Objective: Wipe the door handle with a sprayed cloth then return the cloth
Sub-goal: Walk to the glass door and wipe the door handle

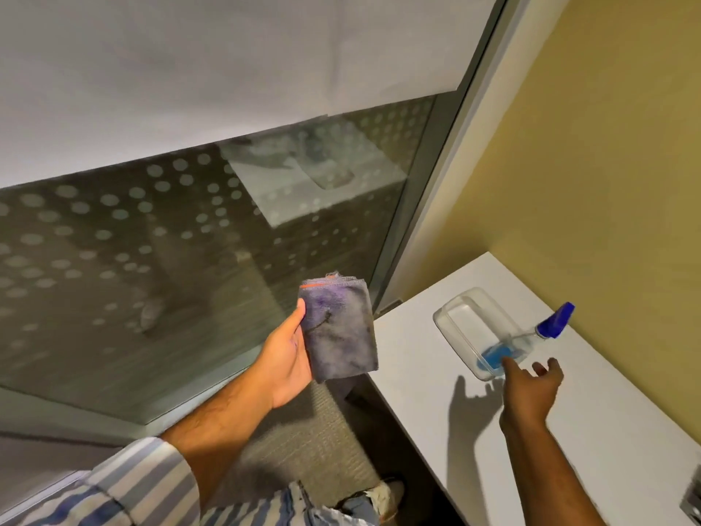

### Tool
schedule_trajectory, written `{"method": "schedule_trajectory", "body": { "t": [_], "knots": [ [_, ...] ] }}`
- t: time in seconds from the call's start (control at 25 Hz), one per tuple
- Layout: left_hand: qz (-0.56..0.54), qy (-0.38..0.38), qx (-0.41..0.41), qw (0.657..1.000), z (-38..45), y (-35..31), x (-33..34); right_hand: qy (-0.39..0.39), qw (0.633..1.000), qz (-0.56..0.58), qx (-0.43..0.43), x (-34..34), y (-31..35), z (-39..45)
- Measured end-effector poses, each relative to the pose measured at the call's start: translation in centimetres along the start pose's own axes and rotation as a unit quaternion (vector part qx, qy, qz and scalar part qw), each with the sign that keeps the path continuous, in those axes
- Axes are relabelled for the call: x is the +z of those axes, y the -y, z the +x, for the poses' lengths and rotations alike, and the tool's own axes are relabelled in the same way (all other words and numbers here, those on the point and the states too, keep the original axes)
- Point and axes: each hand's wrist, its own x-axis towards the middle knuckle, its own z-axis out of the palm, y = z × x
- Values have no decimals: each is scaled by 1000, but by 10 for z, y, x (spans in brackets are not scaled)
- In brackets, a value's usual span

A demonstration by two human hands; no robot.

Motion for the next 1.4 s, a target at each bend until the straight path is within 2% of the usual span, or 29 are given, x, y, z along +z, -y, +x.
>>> {"method": "schedule_trajectory", "body": {
  "t": [0.24, 0.4, 0.52, 0.8, 0.96, 1.12, 1.4],
  "knots": [
    [12, 20, -6, 1000, -34, 2, -35, 59, 996, 53, -30, 17, 14, -98],
    [11, 14, -1, 1000, -62, 3, -57, 170, 984, 30, -51, 36, 17, -184],
    [4, -8, 2, 1000, -82, 2, -68, 291, 955, 35, -37, 50, 18, -239],
    [-55, -83, 63, 993, -132, 1, -89, 531, 846, -3, -41, 77, 29, -305],
    [-105, -135, 131, 977, -161, 9, -94, 604, 794, -50, -51, 90, 31, -308],
    [-143, -187, 210, 949, -195, 27, -101, 701, 701, -133, 4, 96, 28, -318],
    [-189, -254, 299, 900, -265, 71, -119, 793, 584, -171, 11, 99, 14, -356]
  ]
}}
